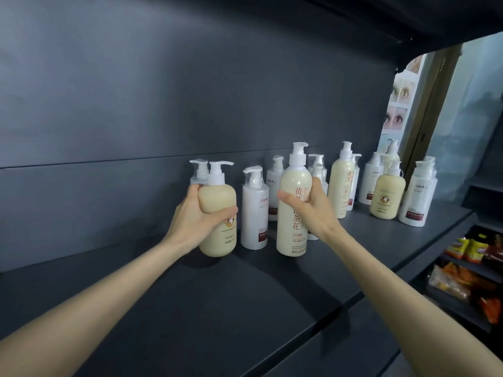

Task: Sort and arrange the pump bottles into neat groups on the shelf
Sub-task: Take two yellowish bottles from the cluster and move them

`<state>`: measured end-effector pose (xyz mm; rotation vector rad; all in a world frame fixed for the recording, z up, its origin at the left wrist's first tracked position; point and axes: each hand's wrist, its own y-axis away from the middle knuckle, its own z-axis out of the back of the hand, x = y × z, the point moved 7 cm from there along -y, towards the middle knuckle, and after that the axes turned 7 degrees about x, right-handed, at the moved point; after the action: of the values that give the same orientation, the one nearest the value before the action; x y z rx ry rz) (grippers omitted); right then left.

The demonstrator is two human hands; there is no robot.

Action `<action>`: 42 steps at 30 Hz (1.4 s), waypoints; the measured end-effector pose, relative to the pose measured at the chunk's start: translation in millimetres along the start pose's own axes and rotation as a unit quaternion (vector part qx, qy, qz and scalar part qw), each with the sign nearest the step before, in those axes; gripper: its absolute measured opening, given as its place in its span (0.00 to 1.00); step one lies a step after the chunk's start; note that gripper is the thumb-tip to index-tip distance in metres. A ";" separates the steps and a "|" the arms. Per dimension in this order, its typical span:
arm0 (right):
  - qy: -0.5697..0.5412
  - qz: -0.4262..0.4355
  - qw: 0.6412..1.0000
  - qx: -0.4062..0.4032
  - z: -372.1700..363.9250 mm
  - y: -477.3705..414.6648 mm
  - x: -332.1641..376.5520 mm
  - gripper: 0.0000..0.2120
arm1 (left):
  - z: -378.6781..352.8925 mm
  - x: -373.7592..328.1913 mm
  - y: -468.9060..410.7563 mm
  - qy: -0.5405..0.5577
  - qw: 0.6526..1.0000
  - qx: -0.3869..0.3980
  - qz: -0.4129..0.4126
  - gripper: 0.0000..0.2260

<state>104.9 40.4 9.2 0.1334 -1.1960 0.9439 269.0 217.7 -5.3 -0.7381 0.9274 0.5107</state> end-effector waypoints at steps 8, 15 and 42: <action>-0.053 0.054 0.997 -0.004 -11.4 26.4 51.1 0.18 | 25.9 -30.7 43.8 0.109 0.994 -0.020 -0.010 0.27; -0.090 0.100 0.989 0.059 -49.3 53.0 89.0 0.16 | 64.3 -44.0 104.7 0.143 0.986 -0.086 -0.010 0.22; -0.253 0.179 0.907 0.286 -390.8 315.2 378.5 0.13 | 444.7 -31.8 478.7 -0.023 0.939 -0.336 0.067 0.26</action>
<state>193.5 661.8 47.3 0.6814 -1.4068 1.6420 162.6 862.2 30.6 -1.2770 0.7580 0.9850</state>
